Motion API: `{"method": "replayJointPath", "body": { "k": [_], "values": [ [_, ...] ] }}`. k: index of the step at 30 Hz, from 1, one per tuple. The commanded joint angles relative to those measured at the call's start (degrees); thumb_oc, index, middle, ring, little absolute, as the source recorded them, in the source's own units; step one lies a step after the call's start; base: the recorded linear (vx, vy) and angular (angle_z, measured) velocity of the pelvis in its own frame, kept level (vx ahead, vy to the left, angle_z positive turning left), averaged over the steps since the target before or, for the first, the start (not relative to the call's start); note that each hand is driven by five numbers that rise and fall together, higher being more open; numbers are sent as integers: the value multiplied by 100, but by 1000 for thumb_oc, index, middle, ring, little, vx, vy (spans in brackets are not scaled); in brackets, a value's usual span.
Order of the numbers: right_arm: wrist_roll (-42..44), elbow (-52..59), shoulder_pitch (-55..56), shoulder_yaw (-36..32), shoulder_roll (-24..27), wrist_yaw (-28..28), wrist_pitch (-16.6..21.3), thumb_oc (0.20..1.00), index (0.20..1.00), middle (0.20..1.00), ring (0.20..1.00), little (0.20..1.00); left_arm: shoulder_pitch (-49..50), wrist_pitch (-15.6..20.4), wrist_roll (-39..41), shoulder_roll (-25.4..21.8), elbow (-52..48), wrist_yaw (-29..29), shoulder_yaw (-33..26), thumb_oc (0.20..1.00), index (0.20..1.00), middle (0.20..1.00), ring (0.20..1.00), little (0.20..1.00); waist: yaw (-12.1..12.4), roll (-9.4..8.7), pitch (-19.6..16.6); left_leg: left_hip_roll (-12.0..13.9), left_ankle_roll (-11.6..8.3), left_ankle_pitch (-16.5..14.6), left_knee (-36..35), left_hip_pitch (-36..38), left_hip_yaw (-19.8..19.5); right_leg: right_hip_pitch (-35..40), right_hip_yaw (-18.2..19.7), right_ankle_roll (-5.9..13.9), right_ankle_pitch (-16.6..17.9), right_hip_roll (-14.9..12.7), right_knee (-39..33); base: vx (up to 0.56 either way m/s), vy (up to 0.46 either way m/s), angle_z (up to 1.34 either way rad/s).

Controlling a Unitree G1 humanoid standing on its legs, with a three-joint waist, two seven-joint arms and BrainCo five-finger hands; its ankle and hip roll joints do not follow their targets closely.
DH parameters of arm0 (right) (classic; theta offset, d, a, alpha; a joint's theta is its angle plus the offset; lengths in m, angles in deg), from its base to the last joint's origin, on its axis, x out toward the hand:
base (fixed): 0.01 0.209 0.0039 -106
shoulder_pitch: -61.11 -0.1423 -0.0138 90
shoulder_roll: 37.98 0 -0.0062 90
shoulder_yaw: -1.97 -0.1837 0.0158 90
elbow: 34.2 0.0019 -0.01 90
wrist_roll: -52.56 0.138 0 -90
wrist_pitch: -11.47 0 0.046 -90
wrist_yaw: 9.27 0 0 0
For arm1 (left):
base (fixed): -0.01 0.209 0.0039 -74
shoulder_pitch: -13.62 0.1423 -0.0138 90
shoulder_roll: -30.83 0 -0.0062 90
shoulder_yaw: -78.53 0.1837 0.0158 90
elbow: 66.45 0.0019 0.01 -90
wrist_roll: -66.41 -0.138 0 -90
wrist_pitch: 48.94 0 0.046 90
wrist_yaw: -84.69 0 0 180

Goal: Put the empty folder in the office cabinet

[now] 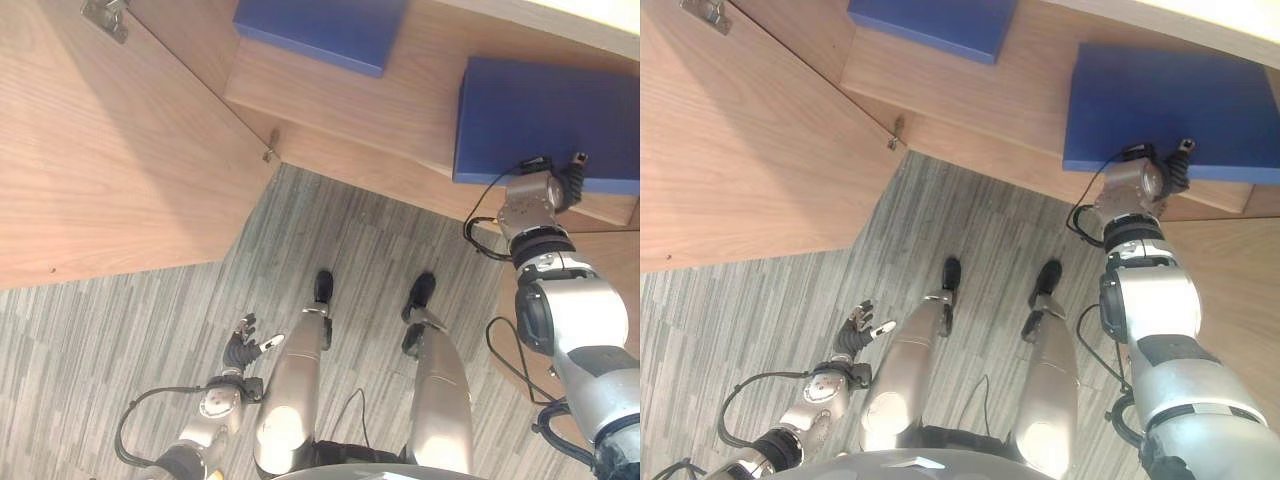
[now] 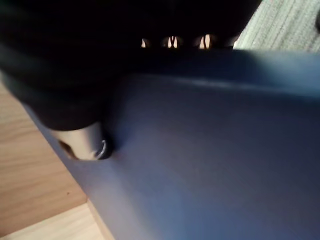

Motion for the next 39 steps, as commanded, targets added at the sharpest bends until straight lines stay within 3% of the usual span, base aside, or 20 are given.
{"method": "replayJointPath", "body": {
  "k": [1,4,6,9,16,22,29,30,31,36,39],
  "values": [
    [139,212,-78,241,496,213,-114,200,200,200,200,200,267,-65,185,-189,-8,-79,-5,1000,1000,1000,1000,1000,86,165,-290,17,312,-1095,1001,-207,-131,149,188,228,57,51,-474,132,-138,5],
    [163,197,-199,303,520,130,-86,200,200,200,200,200,273,-84,230,-217,60,-52,-82,1000,1000,1000,1000,1000,124,194,-290,50,300,-1044,1032,-305,-167,68,210,212,-6,33,-331,83,-101,5],
    [476,156,-413,465,659,-46,-19,200,200,200,200,200,331,-90,241,-249,195,102,-262,1000,1000,1000,1000,1000,209,223,-290,176,249,-844,955,-418,-195,-53,133,105,-252,91,20,136,-196,6],
    [776,141,-481,506,756,-358,180,200,200,200,200,200,498,-11,240,-222,311,171,-377,1000,1000,1000,1000,1000,303,305,-290,285,195,-810,899,-351,-258,-54,173,32,-670,165,515,153,-131,5],
    [765,-47,-887,548,1027,-761,383,200,200,200,200,200,839,156,496,-31,634,414,-718,1000,1000,1000,1000,1000,481,481,-290,392,75,-377,1102,-705,-333,-387,56,-217,-1195,180,1422,102,-108,11],
    [1116,-161,-1262,851,1184,-1039,529,200,200,200,200,200,1043,389,637,19,840,690,-1040,1000,1000,1000,1000,1000,561,513,-290,518,-45,-5,1037,-1014,-385,-732,-17,-338,-1374,156,1758,11,-94,4],
    [616,-310,-1572,1133,1379,-1128,402,200,200,200,200,200,1176,545,682,139,1040,995,-1128,1000,1000,1000,1000,1000,584,705,-290,630,-196,362,736,-1093,-340,-964,-21,-403,-1494,40,1932,-3,0,2],
    [580,-320,-1599,1183,1385,-1083,321,551,551,551,551,551,1197,551,666,150,1073,1071,-1157,1000,1000,1000,1000,1000,590,727,-290,642,-219,408,703,-1090,-336,-981,-24,-405,-1505,23,1941,-16,15,4],
    [599,-346,-1629,1217,1394,-1041,169,1000,1000,1000,1000,1000,1223,582,659,162,1097,1129,-1165,1000,1000,1000,1000,1000,596,750,-290,647,-233,438,681,-1090,-331,-995,-25,-414,-1518,5,1949,-17,18,4],
    [441,-416,-1755,1433,1363,-1001,-312,1000,1000,1000,1000,1000,1267,638,672,170,1108,1267,-1148,1000,1000,1000,1000,1000,594,845,-290,655,-298,547,637,-1039,-280,-1011,5,-441,-1538,-48,1946,-11,31,2],
    [303,-462,-1735,1515,1347,-766,-989,1000,1000,1000,1000,1000,1298,640,603,174,1067,1306,-1154,1000,1000,1000,1000,1000,593,875,-290,639,-315,568,638,-993,-244,-961,19,-461,-1537,-56,1871,-15,51,-2]
  ]
}}
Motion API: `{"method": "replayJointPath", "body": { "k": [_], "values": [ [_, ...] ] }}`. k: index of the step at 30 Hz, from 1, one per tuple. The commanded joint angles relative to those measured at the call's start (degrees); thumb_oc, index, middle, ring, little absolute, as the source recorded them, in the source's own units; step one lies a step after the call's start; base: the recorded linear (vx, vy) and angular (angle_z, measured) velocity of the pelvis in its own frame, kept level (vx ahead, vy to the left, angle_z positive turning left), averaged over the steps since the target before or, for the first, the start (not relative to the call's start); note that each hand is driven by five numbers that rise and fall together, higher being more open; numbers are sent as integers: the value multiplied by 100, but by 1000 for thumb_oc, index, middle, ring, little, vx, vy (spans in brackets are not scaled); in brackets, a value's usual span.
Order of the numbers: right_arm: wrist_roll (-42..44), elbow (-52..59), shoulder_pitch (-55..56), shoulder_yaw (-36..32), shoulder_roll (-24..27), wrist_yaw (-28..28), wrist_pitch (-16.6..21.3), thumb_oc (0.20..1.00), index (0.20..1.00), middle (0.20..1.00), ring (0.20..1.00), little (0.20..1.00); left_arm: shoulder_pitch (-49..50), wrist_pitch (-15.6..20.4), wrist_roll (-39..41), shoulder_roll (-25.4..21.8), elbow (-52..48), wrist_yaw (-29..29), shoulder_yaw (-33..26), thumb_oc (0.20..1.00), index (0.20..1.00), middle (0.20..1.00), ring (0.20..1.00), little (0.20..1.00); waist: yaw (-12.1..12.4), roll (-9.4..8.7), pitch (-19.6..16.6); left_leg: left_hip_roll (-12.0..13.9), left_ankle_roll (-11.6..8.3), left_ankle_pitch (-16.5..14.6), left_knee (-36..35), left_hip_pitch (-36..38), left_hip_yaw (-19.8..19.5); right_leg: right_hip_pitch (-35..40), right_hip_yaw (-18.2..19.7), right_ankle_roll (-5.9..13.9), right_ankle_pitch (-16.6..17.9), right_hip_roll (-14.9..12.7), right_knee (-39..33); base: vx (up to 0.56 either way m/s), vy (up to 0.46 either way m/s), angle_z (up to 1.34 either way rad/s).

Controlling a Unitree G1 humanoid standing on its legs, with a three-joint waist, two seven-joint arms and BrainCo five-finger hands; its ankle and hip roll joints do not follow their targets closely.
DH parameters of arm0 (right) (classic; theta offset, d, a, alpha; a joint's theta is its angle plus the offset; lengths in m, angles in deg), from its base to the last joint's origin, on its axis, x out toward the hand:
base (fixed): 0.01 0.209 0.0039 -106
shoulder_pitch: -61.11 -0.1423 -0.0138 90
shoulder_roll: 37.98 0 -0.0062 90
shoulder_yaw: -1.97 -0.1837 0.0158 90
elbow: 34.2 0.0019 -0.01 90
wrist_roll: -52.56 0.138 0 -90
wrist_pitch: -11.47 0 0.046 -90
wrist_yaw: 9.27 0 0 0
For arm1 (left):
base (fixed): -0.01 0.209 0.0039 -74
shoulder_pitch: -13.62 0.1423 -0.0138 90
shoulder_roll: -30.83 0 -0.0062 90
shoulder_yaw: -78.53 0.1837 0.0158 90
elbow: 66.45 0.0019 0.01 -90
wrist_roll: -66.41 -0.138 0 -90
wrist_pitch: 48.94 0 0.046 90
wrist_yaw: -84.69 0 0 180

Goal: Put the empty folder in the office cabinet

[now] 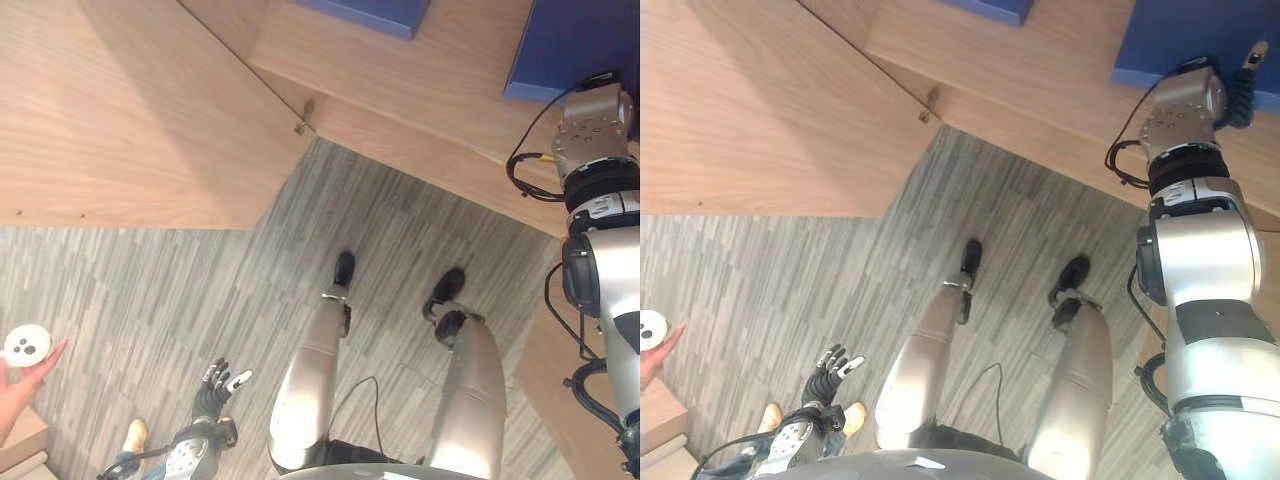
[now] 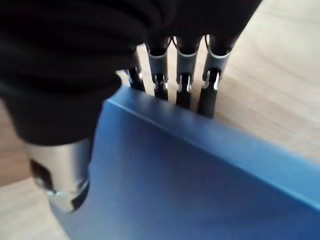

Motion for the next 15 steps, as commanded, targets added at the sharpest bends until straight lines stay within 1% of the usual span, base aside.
{"method": "replayJointPath", "body": {
  "k": [1,3,4,5,8,10,12,13,14,15],
  "values": [
    [-383,-146,-186,284,418,243,-502,1000,1000,1000,1000,1000,241,169,130,-170,156,5,137,1000,1000,1000,1000,1000,-5,312,-75,382,85,376,645,-295,18,522,181,182,-412,63,-115,-13,29,4],
    [-509,-168,-213,408,372,476,-1002,1000,1000,1000,1000,1000,268,165,133,-204,96,10,171,1000,1000,1000,1000,1000,2,319,-75,380,64,382,659,-279,27,550,192,182,-389,69,-173,-23,44,9],
    [-541,-177,-221,451,362,533,-1183,1000,1000,1000,1000,1000,271,147,112,-217,63,-4,175,1000,1000,1000,1000,1000,5,319,-75,374,60,390,654,-267,38,571,190,177,-376,76,-215,-22,35,4],
    [-541,-177,-221,451,362,533,-1183,1000,1000,1000,1000,1000,271,147,112,-217,63,-4,175,1000,1000,1000,1000,1000,5,319,-75,374,60,390,654,-267,38,571,190,177,-376,76,-215,-34,33,1],
    [-417,-317,-177,505,386,489,-1366,1000,1000,1000,1000,1000,278,164,72,-246,38,-41,177,1000,1000,1000,1000,1000,10,295,-75,346,72,333,735,-263,63,649,182,177,-319,97,-349,-42,32,-1],
    [-410,-430,-128,443,422,623,-1666,1000,1000,1000,1000,1000,285,198,26,-238,56,-55,171,1000,1000,1000,1000,1000,9,277,-75,326,90,262,811,-269,75,692,175,191,-289,102,-409,-15,11,1],
    [-410,-430,-128,443,422,623,-1666,1000,1000,1000,1000,1000,285,198,26,-238,56,-55,171,1000,1000,1000,1000,1000,9,277,-75,326,90,262,811,-269,75,692,175,191,-289,102,-409,0,0,0],
    [-449,-486,-120,417,427,664,-1814,1000,1000,1000,1000,1000,275,220,23,-242,76,-58,186,1000,1000,1000,1000,1000,8,264,-75,312,96,218,858,-277,78,712,173,201,-266,105,-439,-48,22,-1],
    [-816,-568,-64,411,430,921,-2269,1000,1000,1000,1000,1000,268,246,-30,-259,76,-79,214,1000,1000,1000,1000,1000,7,237,-75,301,111,143,918,-272,95,773,164,215,-214,119,-532,-62,30,-2],
    [-954,-575,-28,445,400,998,-2401,1000,1000,1000,1000,1000,263,251,-53,-260,73,-91,226,1000,1000,1000,1000,1000,6,223,-75,296,109,141,916,-252,110,811,160,221,-180,129,-603,-51,25,-4]
  ]
}}
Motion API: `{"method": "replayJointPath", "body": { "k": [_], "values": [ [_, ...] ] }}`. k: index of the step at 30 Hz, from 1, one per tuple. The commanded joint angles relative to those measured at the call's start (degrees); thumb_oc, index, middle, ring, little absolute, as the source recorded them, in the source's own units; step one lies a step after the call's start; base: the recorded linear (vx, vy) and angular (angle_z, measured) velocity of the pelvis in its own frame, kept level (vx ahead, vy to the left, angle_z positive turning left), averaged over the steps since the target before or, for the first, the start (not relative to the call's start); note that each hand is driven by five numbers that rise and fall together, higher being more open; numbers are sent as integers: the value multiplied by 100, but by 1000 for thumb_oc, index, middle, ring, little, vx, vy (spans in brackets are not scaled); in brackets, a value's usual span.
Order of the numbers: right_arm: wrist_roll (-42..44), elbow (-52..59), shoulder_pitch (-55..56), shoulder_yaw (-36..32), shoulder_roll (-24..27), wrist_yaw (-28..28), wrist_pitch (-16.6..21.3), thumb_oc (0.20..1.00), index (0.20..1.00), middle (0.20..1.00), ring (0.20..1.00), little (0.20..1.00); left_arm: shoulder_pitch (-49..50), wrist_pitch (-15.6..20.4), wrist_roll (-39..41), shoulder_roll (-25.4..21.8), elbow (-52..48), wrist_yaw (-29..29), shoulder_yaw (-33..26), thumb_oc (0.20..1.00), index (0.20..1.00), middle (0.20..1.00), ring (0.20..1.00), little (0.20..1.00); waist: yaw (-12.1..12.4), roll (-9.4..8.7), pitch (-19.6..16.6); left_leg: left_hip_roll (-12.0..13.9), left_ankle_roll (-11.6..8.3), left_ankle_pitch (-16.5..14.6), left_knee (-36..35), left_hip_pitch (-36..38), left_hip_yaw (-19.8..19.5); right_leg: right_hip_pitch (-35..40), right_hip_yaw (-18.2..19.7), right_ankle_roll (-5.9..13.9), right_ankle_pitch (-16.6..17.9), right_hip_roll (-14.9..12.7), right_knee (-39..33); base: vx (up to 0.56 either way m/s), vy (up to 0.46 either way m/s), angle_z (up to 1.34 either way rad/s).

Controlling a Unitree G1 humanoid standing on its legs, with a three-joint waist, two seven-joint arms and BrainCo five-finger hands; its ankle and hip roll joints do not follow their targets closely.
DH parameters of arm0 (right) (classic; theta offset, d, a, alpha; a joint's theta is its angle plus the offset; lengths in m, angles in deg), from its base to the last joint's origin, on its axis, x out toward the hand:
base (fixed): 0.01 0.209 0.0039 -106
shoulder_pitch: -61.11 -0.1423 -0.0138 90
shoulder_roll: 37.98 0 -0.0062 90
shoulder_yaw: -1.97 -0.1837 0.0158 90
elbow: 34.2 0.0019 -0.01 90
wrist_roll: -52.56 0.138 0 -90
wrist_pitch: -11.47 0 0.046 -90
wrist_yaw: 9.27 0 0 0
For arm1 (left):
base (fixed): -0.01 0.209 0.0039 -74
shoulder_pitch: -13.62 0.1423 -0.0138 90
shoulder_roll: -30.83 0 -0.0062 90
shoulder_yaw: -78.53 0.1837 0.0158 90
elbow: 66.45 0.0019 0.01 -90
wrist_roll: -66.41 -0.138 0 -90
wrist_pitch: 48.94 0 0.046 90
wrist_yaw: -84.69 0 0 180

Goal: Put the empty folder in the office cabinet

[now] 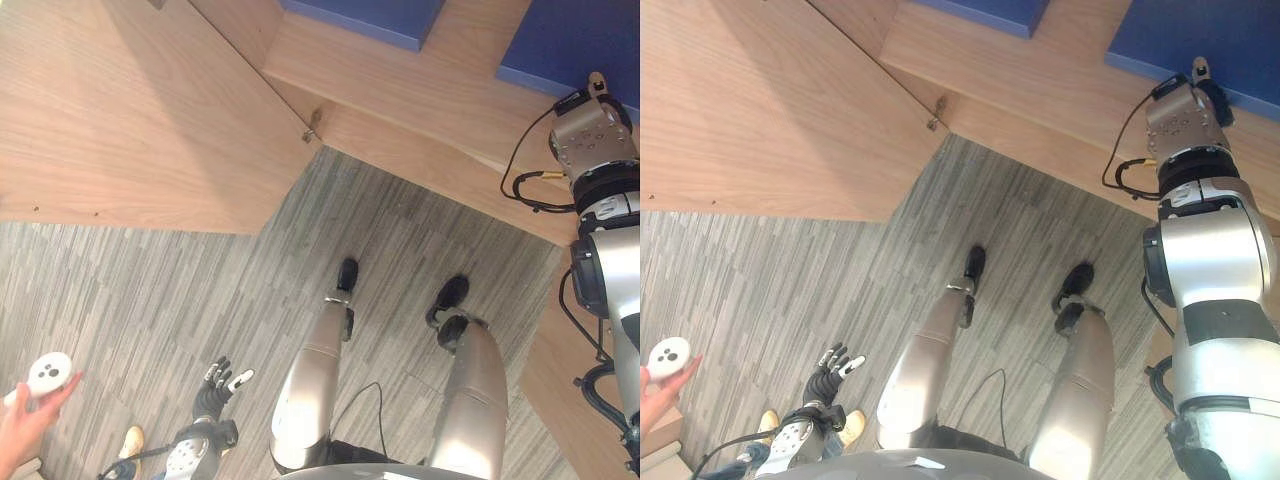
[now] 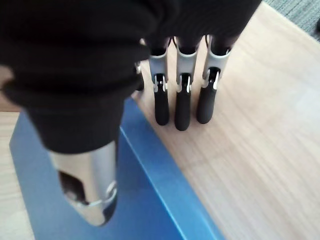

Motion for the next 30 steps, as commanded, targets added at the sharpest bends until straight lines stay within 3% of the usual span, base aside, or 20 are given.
{"method": "replayJointPath", "body": {
  "k": [1,6,9,12,15,17,18,21,24,26,30],
  "values": [
    [-511,-85,15,101,194,348,-626,1000,1000,1000,1000,1000,266,199,-36,-259,87,-139,207,1000,1000,1000,1000,1000,24,183,-48,339,135,129,813,-295,146,620,183,132,-211,154,-502,-40,20,0],
    [-574,-204,395,-3,89,285,-830,1000,1000,1000,1000,1000,237,234,-177,-223,53,-323,268,1000,1000,1000,1000,1000,2,91,-48,317,164,43,764,-145,213,873,148,179,-42,214,-896,-47,19,-10],
    [-1026,-266,637,-145,-37,394,-880,1000,1000,1000,1000,1000,181,233,-256,-174,80,-416,297,1000,1000,1000,1000,1000,-20,36,-48,281,182,-28,757,-37,235,1034,146,206,36,247,-1083,-40,17,-9],
    [-2184,-231,913,-143,-223,521,-555,1000,1000,1000,1000,1000,124,263,-360,-135,27,-558,391,1000,1000,1000,1000,1000,-41,-27,-48,251,192,-73,624,170,281,1263,130,262,171,277,-1383,-83,42,-9],
    [-3681,4,1284,97,-441,573,133,1000,1000,1000,1000,1000,109,406,-469,-45,-67,-757,454,1000,1000,1000,1000,1000,-106,-102,-48,237,201,-88,480,401,353,1492,117,323,346,299,-1742,-106,96,-12],
    [-4222,171,1511,184,-528,654,336,1000,1000,1000,1000,1000,84,505,-479,-18,-148,-872,513,1000,1000,1000,1000,1000,-168,-157,-48,212,206,-127,411,560,378,1639,131,381,458,300,-1934,-118,126,-12],
    [-4643,295,1690,246,-546,914,625,1000,1000,1000,1000,1000,50,568,-517,14,-191,-962,535,1000,1000,1000,1000,1000,-214,-203,-48,189,223,-173,345,698,404,1763,145,423,532,298,-2073,-87,107,-10],
    [-4890,638,2238,313,-595,1246,1099,1000,1000,1000,1000,1000,-48,700,-622,40,-276,-1067,547,1000,1000,1000,1000,1000,-342,-350,-48,132,260,-294,149,1088,475,2081,181,554,731,282,-2423,-124,140,-4],
    [-5265,881,2714,316,-654,1590,1294,1000,1000,1000,1000,1000,-127,786,-716,60,-314,-1170,529,1000,1000,1000,1000,1000,-456,-504,-48,57,337,-274,10,1273,563,2230,193,579,970,242,-2670,-150,94,-17],
    [-5155,1412,3611,527,-727,1716,1652,1000,1000,1000,1000,1000,-220,865,-1135,105,-295,-1416,492,1000,1000,1000,1000,1000,-583,-724,-48,-16,400,-461,-211,1815,651,2700,252,713,1181,239,-3043,-95,103,-10],
    [-5474,1747,4126,549,-728,1740,1851,1000,1000,1000,1000,1000,-191,992,-1240,78,-238,-1429,458,1000,1000,1000,1000,1000,-664,-847,-192,-57,424,-569,-423,2105,701,2935,282,795,1315,230,-3308,-18,33,-10]
  ]
}}
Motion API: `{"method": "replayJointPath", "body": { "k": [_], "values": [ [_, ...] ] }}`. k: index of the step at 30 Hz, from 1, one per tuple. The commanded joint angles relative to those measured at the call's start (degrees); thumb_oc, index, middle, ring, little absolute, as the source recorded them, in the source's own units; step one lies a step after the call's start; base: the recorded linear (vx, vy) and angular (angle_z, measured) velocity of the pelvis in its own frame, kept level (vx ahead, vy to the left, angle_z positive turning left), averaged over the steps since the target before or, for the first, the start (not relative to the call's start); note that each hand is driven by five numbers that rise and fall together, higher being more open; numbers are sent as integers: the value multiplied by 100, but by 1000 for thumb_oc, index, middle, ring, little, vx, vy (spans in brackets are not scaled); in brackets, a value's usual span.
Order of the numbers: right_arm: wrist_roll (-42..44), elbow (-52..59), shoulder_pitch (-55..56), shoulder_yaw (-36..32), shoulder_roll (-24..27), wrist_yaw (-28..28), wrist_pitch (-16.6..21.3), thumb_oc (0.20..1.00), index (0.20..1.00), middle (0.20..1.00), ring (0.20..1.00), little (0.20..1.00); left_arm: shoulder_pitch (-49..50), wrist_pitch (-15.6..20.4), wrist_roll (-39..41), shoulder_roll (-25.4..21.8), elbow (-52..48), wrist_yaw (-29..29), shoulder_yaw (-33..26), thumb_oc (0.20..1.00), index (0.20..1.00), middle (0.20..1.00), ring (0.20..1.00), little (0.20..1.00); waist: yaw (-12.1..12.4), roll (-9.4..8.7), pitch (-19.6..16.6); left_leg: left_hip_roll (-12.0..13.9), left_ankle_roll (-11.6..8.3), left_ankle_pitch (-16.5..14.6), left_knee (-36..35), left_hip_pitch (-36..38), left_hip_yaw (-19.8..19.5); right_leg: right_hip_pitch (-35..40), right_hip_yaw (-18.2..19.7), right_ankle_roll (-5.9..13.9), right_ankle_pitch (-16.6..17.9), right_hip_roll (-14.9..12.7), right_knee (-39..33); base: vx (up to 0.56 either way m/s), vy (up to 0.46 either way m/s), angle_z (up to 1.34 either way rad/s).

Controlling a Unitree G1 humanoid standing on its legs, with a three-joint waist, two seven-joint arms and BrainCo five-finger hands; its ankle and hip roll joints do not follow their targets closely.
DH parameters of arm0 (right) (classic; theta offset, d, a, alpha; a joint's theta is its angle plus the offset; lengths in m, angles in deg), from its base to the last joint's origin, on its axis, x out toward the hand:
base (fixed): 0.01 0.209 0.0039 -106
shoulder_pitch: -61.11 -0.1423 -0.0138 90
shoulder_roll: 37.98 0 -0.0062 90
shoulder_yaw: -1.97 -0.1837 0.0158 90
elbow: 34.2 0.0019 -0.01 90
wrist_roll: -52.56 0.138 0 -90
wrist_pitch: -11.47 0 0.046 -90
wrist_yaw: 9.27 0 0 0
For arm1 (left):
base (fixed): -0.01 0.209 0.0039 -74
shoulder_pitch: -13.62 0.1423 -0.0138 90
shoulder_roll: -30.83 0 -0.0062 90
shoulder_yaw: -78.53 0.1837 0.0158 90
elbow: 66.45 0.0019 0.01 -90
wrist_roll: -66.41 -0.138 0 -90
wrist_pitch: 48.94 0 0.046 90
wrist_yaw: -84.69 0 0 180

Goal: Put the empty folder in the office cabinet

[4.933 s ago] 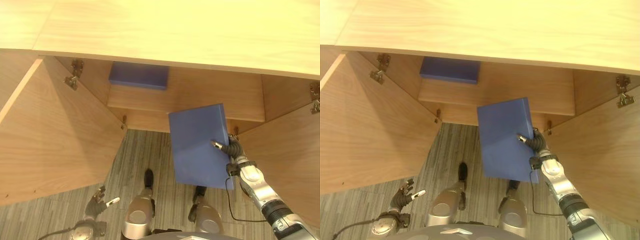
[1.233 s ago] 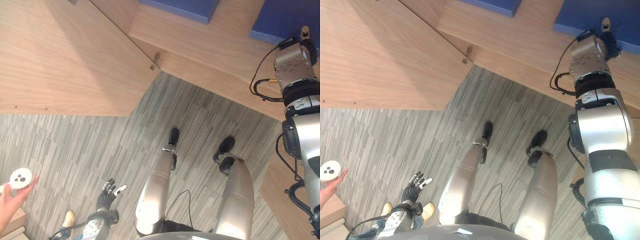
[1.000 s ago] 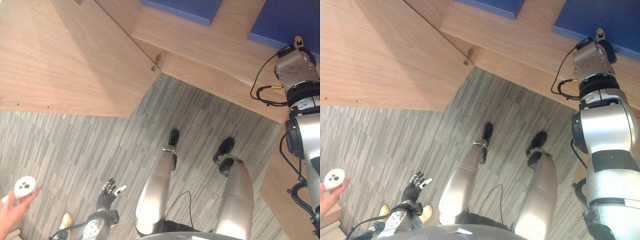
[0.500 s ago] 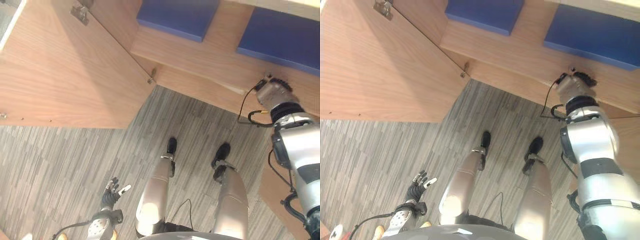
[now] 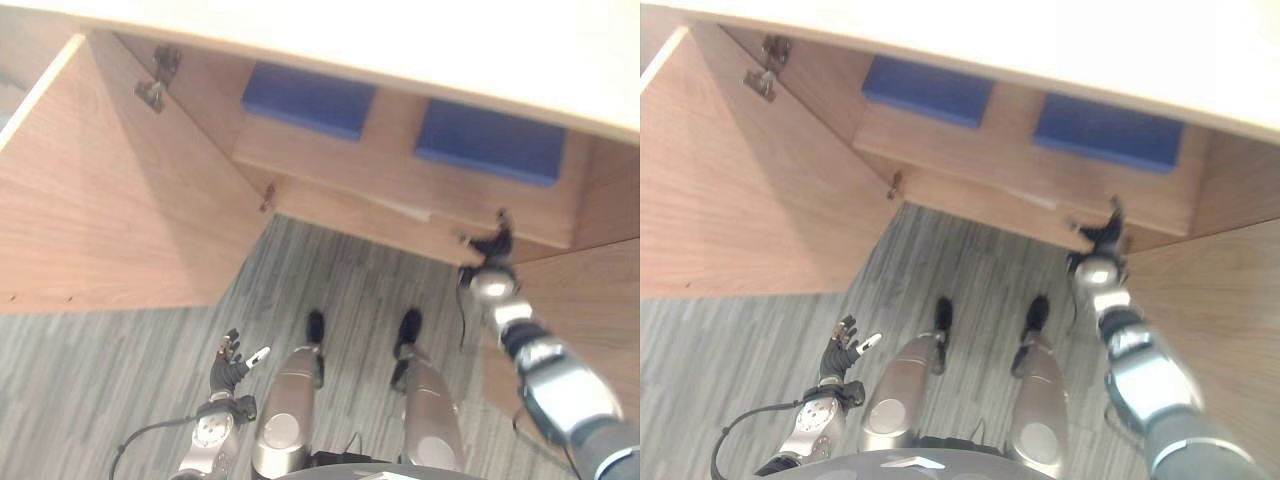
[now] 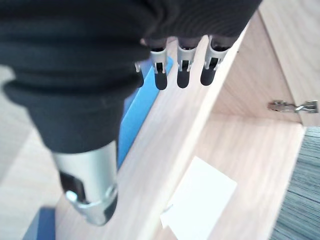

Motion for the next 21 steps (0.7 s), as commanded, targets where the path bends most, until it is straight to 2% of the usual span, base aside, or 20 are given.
{"method": "replayJointPath", "body": {
  "k": [1,3,6,10,13,14,16,17,18,19,21],
  "values": [
    [-298,-177,-1022,-257,545,-50,492,1000,1000,1000,1000,1000,300,350,-218,-83,-37,-107,13,1000,1000,1000,1000,1000,123,175,276,83,-55,-522,661,-66,-37,43,49,76,-281,-38,-11,-28,178,-26],
    [-927,602,215,-307,666,-107,1062,1000,1000,1000,1000,1000,402,447,-286,-281,74,241,-348,1000,1000,1000,1000,1000,-106,14,-130,-11,19,-747,160,662,118,560,156,268,-40,-65,-508,-26,250,-3],
    [-1364,1051,981,-380,758,-27,1357,1000,1000,1000,1000,1000,443,381,-365,-375,92,361,-539,1000,1000,1000,1000,1000,-241,-76,-379,-77,77,-859,-60,1045,182,844,227,371,55,-63,-740,-16,140,-22],
    [-1501,1433,1653,-465,772,361,1359,1000,1000,1000,1000,1000,451,80,-481,-447,119,474,-782,1000,1000,1000,1000,1000,-387,-231,-608,-164,159,-996,-62,1286,253,982,237,498,220,-122,-896,-78,90,-19],
    [-1516,1430,1912,-439,705,343,1374,1000,1000,1000,1000,1000,432,72,-561,-431,235,538,-875,1000,1000,1000,1000,1000,-421,-297,-665,-187,204,-1116,36,1369,303,1055,213,567,316,-167,-959,-128,88,-10],
    [-1605,1517,2211,-525,630,217,1432,1000,1000,1000,1000,1000,424,126,-650,-393,274,521,-918,1000,1000,1000,1000,1000,-470,-333,-704,-229,251,-1290,208,1430,323,1142,212,649,428,-218,-1080,-192,145,-12],
    [-1620,1536,2250,-538,613,159,1453,1000,1000,1000,1000,1000,423,138,-651,-393,279,529,-922,1000,1000,1000,1000,1000,-487,-358,-722,-257,261,-1287,220,1416,325,1121,220,664,448,-248,-1089,-141,126,-16],
    [-1579,1595,2413,-634,547,-140,1527,1000,1000,1000,1000,1000,423,171,-650,-355,301,539,-939,1000,1000,1000,1000,1000,-547,-376,-743,-308,307,-1395,346,1430,338,1096,258,717,479,-295,-1157,-117,120,-14],
    [-1579,1595,2413,-634,547,-140,1527,1000,1000,1000,1000,1000,423,171,-650,-355,301,539,-939,1000,1000,1000,1000,1000,-547,-376,-743,-308,307,-1395,346,1430,338,1096,258,717,479,-295,-1157,-204,226,-10],
    [-1431,1612,2555,-795,455,-517,1669,1000,1000,1000,1000,1000,442,208,-718,-305,330,557,-921,1000,1000,1000,1000,1000,-609,-376,-761,-365,359,-1495,471,1436,349,1028,317,760,460,-324,-1157,-152,185,-12],
    [-1353,1623,2709,-989,322,-858,1721,1000,1000,1000,1000,1000,453,212,-835,-227,373,576,-899,1000,1000,1000,1000,1000,-672,-346,-782,-430,409,-1563,518,1475,373,938,353,778,461,-343,-1157,-163,219,-16]
  ]
}}
